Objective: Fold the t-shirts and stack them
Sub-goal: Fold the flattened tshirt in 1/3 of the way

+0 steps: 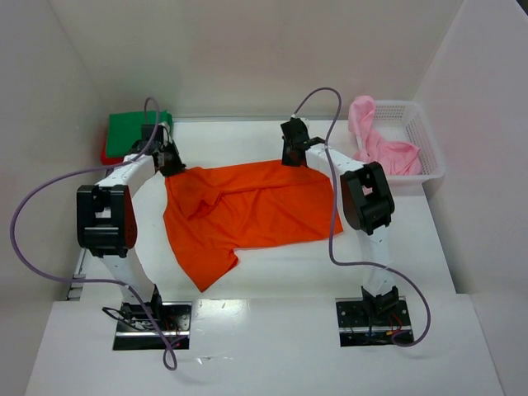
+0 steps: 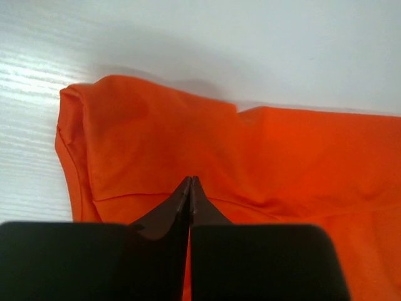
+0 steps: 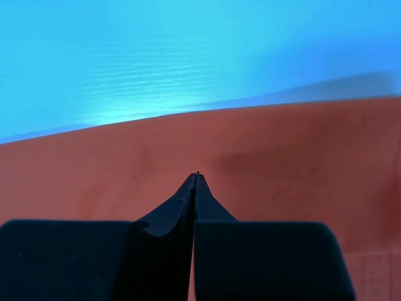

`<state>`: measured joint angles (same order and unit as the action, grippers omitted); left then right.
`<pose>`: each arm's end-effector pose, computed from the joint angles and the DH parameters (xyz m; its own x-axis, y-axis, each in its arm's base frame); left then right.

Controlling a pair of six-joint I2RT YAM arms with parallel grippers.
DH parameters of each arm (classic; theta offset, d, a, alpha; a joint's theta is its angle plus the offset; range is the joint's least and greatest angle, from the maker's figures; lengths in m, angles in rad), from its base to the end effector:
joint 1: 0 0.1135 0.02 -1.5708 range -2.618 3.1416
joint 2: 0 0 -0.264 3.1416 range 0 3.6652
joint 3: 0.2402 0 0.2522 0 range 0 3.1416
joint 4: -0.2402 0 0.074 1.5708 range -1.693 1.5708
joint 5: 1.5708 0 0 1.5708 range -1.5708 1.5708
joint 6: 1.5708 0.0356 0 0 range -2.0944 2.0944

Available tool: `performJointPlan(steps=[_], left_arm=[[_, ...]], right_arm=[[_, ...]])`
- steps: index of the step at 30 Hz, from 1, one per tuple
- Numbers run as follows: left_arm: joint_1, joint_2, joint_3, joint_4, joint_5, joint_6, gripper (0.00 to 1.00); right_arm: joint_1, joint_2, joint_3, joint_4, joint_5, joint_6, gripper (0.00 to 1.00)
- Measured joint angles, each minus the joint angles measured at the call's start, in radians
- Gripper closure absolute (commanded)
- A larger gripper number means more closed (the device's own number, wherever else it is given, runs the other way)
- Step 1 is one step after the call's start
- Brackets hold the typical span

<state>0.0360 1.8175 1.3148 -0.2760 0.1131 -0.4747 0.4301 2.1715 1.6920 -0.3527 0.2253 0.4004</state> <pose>0.4058 0.0106 0.2272 -0.6446 -0.4777 -0.5969 -0.2812 0.8742 -0.3959 0.4463 0.1960 0.1911 -0.7240 0.0859 -0.6844 0.0136 0.9938 0.1103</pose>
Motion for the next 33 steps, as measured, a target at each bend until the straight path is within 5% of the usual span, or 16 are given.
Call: performJointPlan(steps=[18, 33], left_arm=[[0.000, 0.180, 0.044, -0.048, -0.153, -0.035, 1.00], [-0.011, 0.384, 0.354, -0.127, -0.179, -0.018, 1.00]], right_arm=[[-0.099, 0.152, 0.136, -0.063, 0.058, -0.027, 1.00], [-0.187, 0.156, 0.150, -0.090, 0.024, 0.003, 1.00]])
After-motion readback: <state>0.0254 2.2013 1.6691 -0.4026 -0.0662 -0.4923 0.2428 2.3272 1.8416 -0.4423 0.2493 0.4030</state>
